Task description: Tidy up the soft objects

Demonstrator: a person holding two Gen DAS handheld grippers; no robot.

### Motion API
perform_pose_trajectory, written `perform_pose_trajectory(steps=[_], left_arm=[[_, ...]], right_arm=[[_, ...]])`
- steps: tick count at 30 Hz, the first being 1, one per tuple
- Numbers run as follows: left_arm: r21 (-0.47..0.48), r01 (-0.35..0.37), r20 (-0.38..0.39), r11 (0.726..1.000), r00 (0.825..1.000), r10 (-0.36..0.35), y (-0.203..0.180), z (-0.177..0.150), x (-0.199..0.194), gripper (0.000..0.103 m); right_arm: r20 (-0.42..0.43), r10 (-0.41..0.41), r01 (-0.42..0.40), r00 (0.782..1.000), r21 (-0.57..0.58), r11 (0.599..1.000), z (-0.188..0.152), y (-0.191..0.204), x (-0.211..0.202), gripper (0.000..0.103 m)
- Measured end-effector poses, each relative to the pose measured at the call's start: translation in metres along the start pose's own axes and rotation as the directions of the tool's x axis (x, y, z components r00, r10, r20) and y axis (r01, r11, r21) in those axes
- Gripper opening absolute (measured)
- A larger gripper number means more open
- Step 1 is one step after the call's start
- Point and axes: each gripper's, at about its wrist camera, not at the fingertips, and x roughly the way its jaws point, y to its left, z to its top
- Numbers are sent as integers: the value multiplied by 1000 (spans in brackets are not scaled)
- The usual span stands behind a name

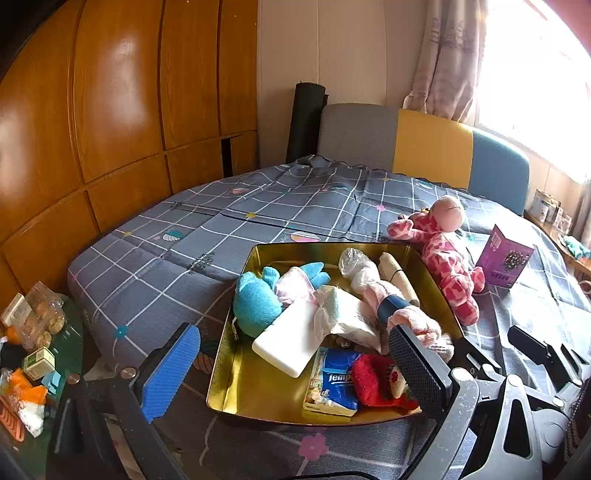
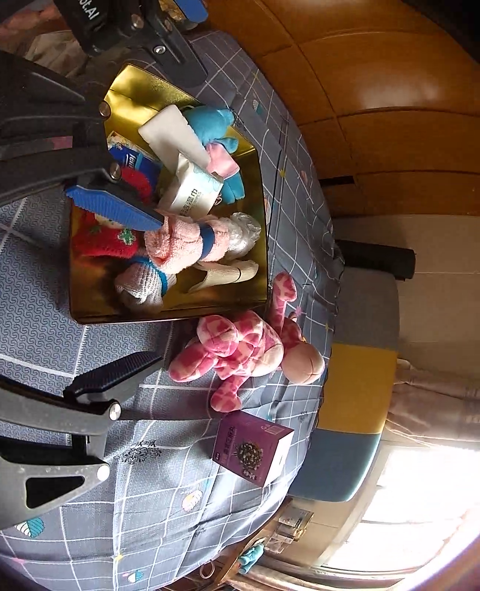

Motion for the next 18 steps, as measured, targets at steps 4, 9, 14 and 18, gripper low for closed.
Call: perform_pose_trajectory(steps=[4, 9, 14, 18], left_arm=[[-7, 2, -3, 1000, 1000, -2, 2, 0, 0, 103], [-8, -1, -6, 1000, 1000, 1, 2, 0, 1, 103], [-8, -1, -10, 1000, 1000, 1, 3, 0, 2, 103], [-8, -1, -10, 1000, 1000, 1, 3, 0, 2, 103]], right_arm=[[7, 2, -2, 1000, -2, 1000, 0, 2, -1, 69], [6, 7, -7, 1000, 0, 1000, 0, 3, -1, 69], [8, 8, -8, 1000, -2, 1000, 0, 3, -1, 69], [13, 6, -6, 1000, -3, 1000, 1, 3, -3, 69]])
